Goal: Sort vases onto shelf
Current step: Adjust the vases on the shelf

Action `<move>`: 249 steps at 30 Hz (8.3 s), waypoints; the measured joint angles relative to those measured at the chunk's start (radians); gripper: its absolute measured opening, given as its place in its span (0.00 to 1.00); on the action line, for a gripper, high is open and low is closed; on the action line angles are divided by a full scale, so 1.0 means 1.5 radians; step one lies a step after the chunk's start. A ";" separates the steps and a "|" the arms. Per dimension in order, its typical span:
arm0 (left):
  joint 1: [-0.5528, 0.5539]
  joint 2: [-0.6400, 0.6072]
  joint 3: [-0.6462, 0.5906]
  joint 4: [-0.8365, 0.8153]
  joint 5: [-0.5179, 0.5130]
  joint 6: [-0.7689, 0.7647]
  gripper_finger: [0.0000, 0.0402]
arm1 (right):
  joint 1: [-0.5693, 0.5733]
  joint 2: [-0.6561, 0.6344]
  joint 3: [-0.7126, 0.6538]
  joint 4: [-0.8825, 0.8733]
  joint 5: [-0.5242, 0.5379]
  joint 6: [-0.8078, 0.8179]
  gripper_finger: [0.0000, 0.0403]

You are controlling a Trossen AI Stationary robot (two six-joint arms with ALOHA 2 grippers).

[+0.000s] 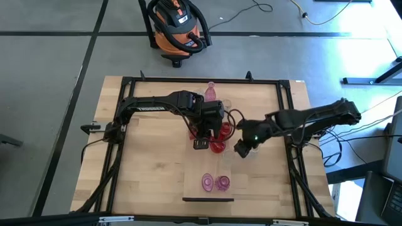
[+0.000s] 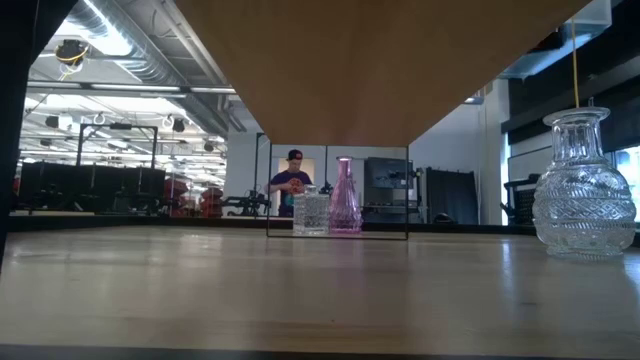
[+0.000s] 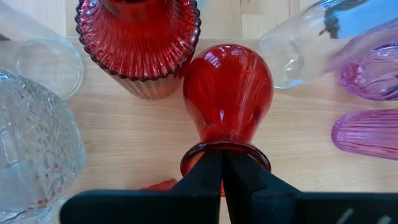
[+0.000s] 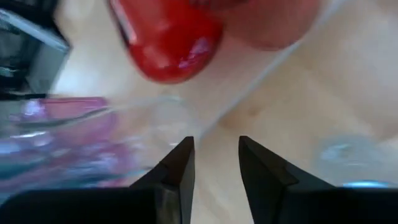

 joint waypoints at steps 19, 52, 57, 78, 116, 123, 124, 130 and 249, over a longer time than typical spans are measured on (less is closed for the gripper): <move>0.000 0.000 0.000 -0.011 0.000 -0.002 0.00 | 0.041 0.000 -0.061 0.101 0.136 0.188 0.03; 0.000 -0.005 0.000 0.004 0.031 -0.022 0.00 | 0.040 0.066 -0.061 0.201 0.154 0.198 0.00; 0.000 -0.019 0.000 0.033 0.035 -0.038 0.00 | 0.040 0.065 -0.061 0.202 0.171 0.202 0.00; -0.001 -0.024 0.034 0.028 0.036 -0.054 0.00 | 0.040 0.065 -0.061 0.200 0.166 0.203 0.00; 0.008 -0.020 0.025 0.014 0.029 -0.153 0.30 | 0.064 0.065 -0.061 0.219 0.188 0.220 0.00; 0.004 -0.001 0.024 0.019 0.030 -0.158 0.31 | 0.064 0.065 -0.061 0.235 0.194 0.220 0.00; 0.003 -0.001 0.024 0.020 0.030 -0.158 0.31 | 0.064 0.065 -0.061 0.236 0.194 0.221 0.00; 0.004 0.001 0.024 0.021 0.029 -0.158 0.30 | 0.063 0.065 -0.061 0.238 0.205 0.220 0.00; -0.014 0.008 0.055 -0.037 -0.007 -0.082 0.00 | 0.062 0.065 -0.061 0.269 0.200 0.201 0.00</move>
